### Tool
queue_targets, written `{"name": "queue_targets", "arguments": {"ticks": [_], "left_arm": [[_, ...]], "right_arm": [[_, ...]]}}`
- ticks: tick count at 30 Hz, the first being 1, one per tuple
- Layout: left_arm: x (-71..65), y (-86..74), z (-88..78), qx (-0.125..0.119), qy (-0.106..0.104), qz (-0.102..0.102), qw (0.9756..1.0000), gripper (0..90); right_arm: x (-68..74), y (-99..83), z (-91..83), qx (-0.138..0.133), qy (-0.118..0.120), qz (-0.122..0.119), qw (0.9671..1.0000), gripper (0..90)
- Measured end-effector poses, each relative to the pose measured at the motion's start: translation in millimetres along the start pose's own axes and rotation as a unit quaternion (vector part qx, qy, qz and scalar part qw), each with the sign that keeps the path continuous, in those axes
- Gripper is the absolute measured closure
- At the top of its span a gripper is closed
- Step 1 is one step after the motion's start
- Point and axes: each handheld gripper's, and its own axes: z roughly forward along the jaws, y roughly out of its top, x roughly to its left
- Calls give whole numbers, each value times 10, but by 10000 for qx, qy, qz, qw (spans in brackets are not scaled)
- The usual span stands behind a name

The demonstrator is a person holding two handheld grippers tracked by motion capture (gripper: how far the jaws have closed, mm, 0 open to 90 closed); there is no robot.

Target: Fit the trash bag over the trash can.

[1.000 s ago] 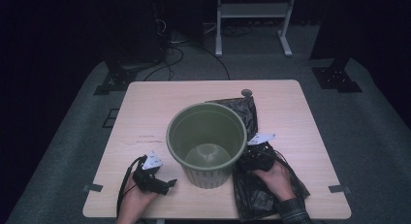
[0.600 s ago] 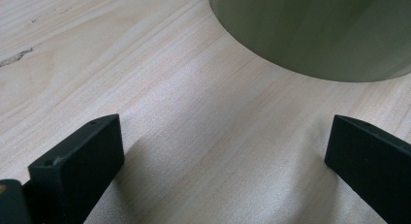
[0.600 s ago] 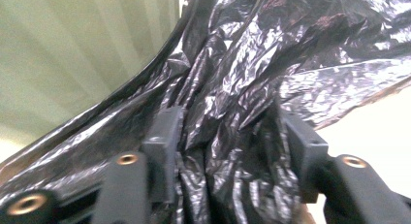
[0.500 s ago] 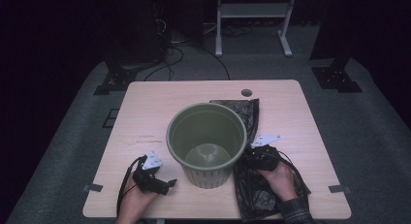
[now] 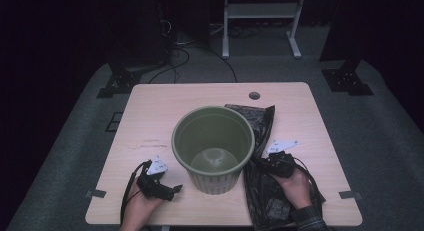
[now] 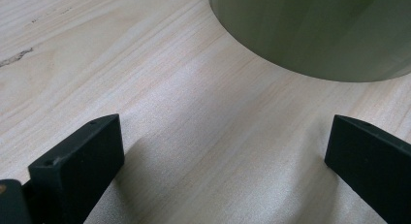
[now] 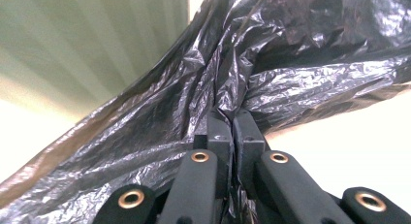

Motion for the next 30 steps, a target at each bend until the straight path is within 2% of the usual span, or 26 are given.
{"name": "queue_targets", "arguments": {"ticks": [3,4,10,16,19,24,30], "left_arm": [[0,0,0,0,0,1,10000,0],[0,0,0,-2,-1,-1,10000,0],[0,0,0,-2,0,-2,10000,0],[0,0,0,0,1,0,10000,0],[0,0,1,-5,2,-7,10000,0],[0,0,1,-3,2,-5,10000,0],[0,0,1,-4,2,-9,10000,0]], "right_arm": [[21,15,-74,-121,159,-6,9998,882],[31,29,-125,-236,344,45,9991,882],[104,104,-320,-450,574,-146,9972,883],[88,145,-487,-788,991,-107,9919,882],[86,181,-553,-884,1095,-158,9899,883],[120,288,-682,-1058,1302,-384,9851,882],[184,401,-815,-1163,1421,-660,9808,882]]}}
